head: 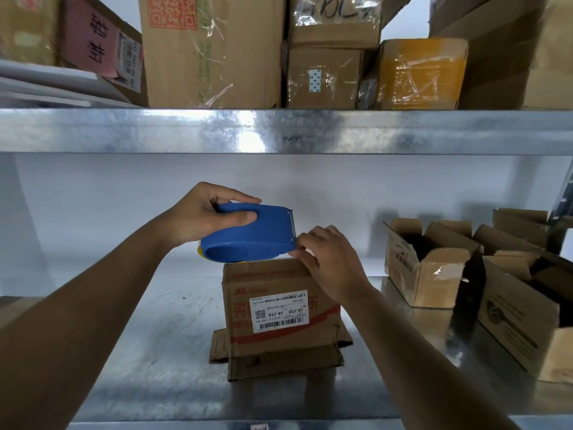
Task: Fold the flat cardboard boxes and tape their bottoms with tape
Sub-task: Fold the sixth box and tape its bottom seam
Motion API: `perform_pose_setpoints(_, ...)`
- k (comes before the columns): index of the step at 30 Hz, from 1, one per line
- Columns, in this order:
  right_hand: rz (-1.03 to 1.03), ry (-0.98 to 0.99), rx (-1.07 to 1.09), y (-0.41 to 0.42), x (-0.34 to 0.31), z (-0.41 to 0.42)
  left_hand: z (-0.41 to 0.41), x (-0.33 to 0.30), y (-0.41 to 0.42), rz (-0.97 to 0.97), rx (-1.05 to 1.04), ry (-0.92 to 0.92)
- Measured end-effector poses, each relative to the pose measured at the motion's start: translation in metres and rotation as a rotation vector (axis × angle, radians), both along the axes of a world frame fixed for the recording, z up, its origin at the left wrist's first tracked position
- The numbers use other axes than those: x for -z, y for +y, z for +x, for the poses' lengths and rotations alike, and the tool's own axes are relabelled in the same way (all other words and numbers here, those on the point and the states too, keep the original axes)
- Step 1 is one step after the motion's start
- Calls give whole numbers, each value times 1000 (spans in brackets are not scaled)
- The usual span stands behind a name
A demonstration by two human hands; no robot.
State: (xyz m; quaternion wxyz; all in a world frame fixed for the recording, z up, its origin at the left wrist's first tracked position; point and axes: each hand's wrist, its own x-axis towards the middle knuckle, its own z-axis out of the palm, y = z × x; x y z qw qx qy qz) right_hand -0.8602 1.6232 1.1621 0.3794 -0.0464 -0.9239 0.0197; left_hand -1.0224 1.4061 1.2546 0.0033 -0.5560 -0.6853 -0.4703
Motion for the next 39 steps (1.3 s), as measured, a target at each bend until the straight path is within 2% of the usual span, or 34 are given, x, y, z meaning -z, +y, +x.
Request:
perform_pose_setpoints(7, -241, -56, -58, -2, 6, 1, 0, 8, -7, -23, 73, 74)
perform_pose_setpoints(12, -686, -51, -163, -4, 3, -2, -2, 10, -9, 20, 88, 63)
perform_pose_setpoints(14, -751, -68, -165, -4, -2, -3, -1, 10, -6, 27, 78, 49)
perform_pose_setpoints(30, -863, -292, -139, 10, -9, -3, -10, -1, -18, 10, 8, 17)
perform_pose_setpoints(34, -896, -274, -142, 15, -7, -3, -23, 1, -38, -3, -30, -3)
perform_pose_setpoints(39, -840, -248, -108, 12, -4, -7, -32, 9, -65, -23, -89, -38)
